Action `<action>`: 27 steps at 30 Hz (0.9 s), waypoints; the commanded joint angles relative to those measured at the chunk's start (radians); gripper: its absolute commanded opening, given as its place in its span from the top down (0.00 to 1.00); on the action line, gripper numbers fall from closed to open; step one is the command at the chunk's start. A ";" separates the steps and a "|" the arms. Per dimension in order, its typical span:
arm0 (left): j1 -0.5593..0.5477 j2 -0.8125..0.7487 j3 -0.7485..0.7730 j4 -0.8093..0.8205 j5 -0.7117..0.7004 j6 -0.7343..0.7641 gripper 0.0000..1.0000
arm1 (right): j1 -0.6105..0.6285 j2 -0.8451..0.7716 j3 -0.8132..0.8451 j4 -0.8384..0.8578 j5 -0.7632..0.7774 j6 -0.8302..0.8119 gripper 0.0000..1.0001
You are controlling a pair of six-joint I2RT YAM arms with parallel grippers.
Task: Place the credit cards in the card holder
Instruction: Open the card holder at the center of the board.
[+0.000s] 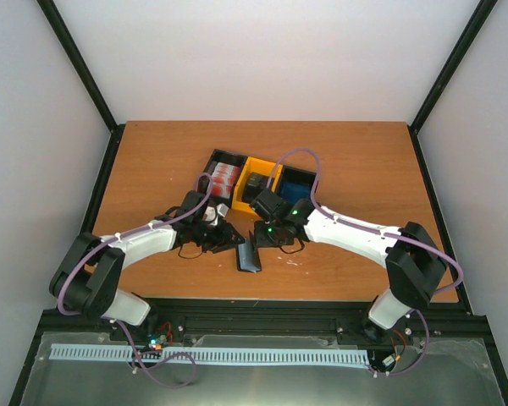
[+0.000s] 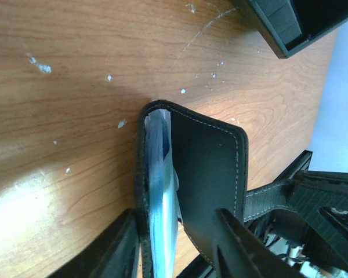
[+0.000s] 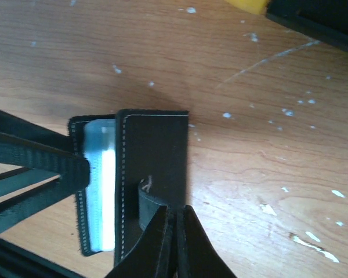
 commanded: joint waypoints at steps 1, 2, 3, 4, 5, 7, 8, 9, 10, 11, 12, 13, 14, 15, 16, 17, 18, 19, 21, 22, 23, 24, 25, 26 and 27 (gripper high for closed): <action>0.003 0.015 0.008 0.017 0.015 0.019 0.67 | 0.002 0.015 0.007 -0.059 0.104 -0.007 0.97; 0.002 0.018 0.006 0.018 0.017 0.019 0.70 | 0.002 0.016 0.006 -0.068 0.120 -0.008 0.97; 0.003 0.019 0.007 0.018 0.018 0.019 0.72 | 0.002 0.018 0.008 -0.076 0.137 -0.008 0.97; 0.002 0.022 0.008 0.017 0.019 0.020 0.73 | 0.002 0.019 0.010 -0.088 0.156 -0.008 0.97; 0.002 0.023 0.009 0.017 0.018 0.022 0.73 | 0.002 0.023 0.010 -0.101 0.173 -0.007 0.97; 0.002 0.028 0.010 0.018 0.020 0.023 0.75 | 0.002 0.029 0.010 -0.120 0.205 -0.007 0.97; 0.002 0.032 0.011 0.017 0.020 0.026 0.77 | 0.003 0.031 0.007 -0.129 0.225 -0.005 0.97; 0.002 0.036 0.013 0.017 0.022 0.026 0.78 | 0.003 0.036 0.007 -0.142 0.248 -0.004 0.97; 0.002 0.040 0.014 0.016 0.023 0.026 0.78 | 0.002 0.043 0.007 -0.158 0.272 -0.001 0.96; 0.002 0.044 0.015 0.016 0.025 0.027 0.81 | 0.002 0.052 0.009 -0.176 0.298 0.001 0.94; 0.003 0.048 0.016 0.017 0.028 0.027 0.83 | 0.002 0.062 0.012 -0.197 0.320 0.001 0.91; 0.002 0.050 0.015 0.019 0.031 0.028 0.85 | 0.002 0.072 0.019 -0.210 0.342 0.003 0.86; 0.002 0.052 0.018 0.018 0.033 0.028 0.86 | 0.002 0.084 0.033 -0.241 0.362 0.005 0.79; 0.002 0.053 0.018 0.018 0.037 0.028 0.89 | 0.003 0.093 0.048 -0.256 0.375 0.004 0.72; 0.002 0.053 0.020 0.016 0.042 0.026 0.91 | 0.003 0.087 0.061 -0.258 0.378 -0.001 0.66; 0.002 0.053 0.024 0.012 0.048 0.024 0.92 | 0.004 0.069 0.071 -0.246 0.361 -0.011 0.63; 0.002 0.052 0.028 0.009 0.053 0.023 0.94 | 0.004 0.046 0.079 -0.229 0.341 -0.020 0.61; 0.002 0.050 0.034 0.002 0.056 0.021 0.96 | 0.004 0.020 0.084 -0.205 0.314 -0.032 0.59; 0.002 0.047 0.046 -0.014 0.060 0.019 0.99 | 0.003 -0.027 0.091 -0.167 0.271 -0.045 0.57; 0.002 0.046 0.052 -0.022 0.061 0.018 0.99 | 0.004 -0.046 0.093 -0.153 0.256 -0.046 0.57; 0.002 0.045 0.059 -0.024 0.061 0.018 0.99 | 0.004 -0.057 0.094 -0.143 0.240 -0.051 0.57; 0.002 0.044 0.061 -0.026 0.062 0.017 1.00 | 0.004 -0.063 0.091 -0.131 0.217 -0.057 0.57; 0.003 0.046 0.063 -0.024 0.063 0.015 0.99 | 0.004 -0.063 0.084 -0.115 0.193 -0.071 0.56; 0.003 0.048 0.063 -0.023 0.063 0.014 0.99 | 0.004 -0.059 0.073 -0.095 0.158 -0.084 0.55; 0.002 0.051 0.062 -0.022 0.064 0.014 0.99 | 0.004 -0.050 0.066 -0.077 0.121 -0.099 0.54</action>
